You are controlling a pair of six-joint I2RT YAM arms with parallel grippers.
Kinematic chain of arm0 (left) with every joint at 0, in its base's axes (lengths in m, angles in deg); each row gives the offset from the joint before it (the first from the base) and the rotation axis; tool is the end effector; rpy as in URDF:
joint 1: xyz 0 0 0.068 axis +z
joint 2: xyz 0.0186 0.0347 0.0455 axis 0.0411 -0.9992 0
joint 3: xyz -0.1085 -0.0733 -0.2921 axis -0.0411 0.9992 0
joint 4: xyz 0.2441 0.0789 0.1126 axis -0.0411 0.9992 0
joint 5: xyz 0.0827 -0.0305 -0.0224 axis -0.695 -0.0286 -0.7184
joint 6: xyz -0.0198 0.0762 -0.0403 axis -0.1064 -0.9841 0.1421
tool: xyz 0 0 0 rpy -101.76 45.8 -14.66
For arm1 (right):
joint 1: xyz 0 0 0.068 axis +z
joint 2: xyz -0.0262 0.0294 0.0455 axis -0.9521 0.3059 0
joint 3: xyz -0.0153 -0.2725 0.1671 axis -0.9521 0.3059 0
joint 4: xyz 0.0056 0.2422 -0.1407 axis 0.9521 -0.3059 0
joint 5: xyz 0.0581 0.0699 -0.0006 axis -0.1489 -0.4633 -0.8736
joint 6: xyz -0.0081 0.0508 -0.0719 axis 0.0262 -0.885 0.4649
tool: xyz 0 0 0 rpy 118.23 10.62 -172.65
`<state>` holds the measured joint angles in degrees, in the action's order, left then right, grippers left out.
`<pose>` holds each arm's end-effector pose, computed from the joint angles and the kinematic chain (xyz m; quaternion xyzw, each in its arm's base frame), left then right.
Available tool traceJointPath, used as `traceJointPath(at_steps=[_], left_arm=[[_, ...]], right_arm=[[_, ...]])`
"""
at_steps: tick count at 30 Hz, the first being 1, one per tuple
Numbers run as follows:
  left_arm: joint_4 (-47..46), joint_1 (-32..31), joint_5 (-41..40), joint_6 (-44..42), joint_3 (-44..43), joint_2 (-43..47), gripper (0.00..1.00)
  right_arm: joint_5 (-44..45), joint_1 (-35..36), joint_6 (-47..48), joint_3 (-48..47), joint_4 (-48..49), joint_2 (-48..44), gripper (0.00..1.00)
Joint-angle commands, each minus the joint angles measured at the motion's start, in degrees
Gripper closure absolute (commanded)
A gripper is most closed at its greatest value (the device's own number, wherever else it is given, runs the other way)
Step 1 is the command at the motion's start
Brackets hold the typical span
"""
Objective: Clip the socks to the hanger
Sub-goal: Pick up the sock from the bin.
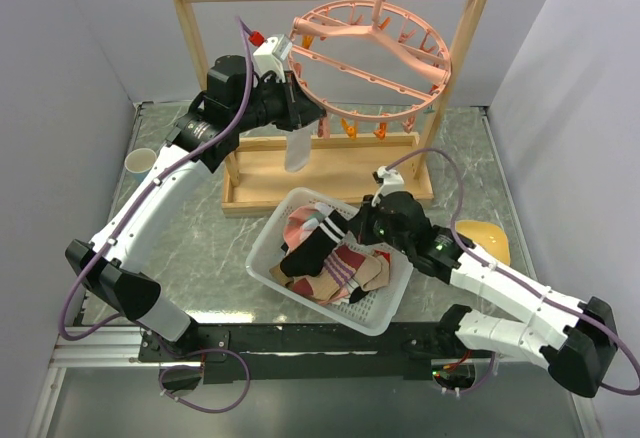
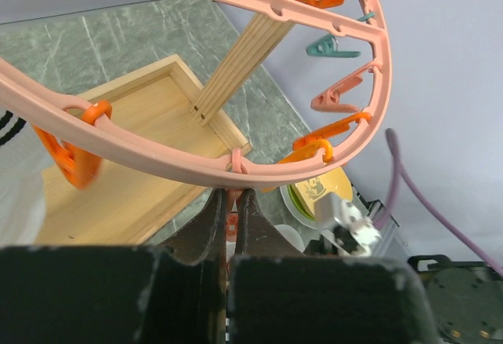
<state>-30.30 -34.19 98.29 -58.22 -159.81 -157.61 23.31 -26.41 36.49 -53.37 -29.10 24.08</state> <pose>0.3250 -0.2335 0.5183 0.1301 0.7598 -0.4310 0.4691 0.1815 0.1745 0.2912 -0.0752 0.8572 0.2833 0.4233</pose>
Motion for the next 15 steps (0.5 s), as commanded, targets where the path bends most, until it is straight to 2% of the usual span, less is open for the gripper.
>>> traceJointPath(at_steps=[1, 8, 15], left_arm=[[-3.5, 0.0, 0.2, 0.9, -0.5, 1.6, 0.99], [-3.5, -1.5, -0.4, -0.1, -2.3, -0.4, 0.99], [-3.5, -2.2, -0.7, -0.4, -3.6, -1.1, 0.99]], right_arm=[[8.3, 2.7, 11.5, -9.4, -3.0, -0.4, 1.0], [14.2, 4.2, 25.4, -24.5, -7.4, 4.0, 1.0], [16.1, 4.6, 33.6, -31.6, -8.9, 7.6, 1.0]])
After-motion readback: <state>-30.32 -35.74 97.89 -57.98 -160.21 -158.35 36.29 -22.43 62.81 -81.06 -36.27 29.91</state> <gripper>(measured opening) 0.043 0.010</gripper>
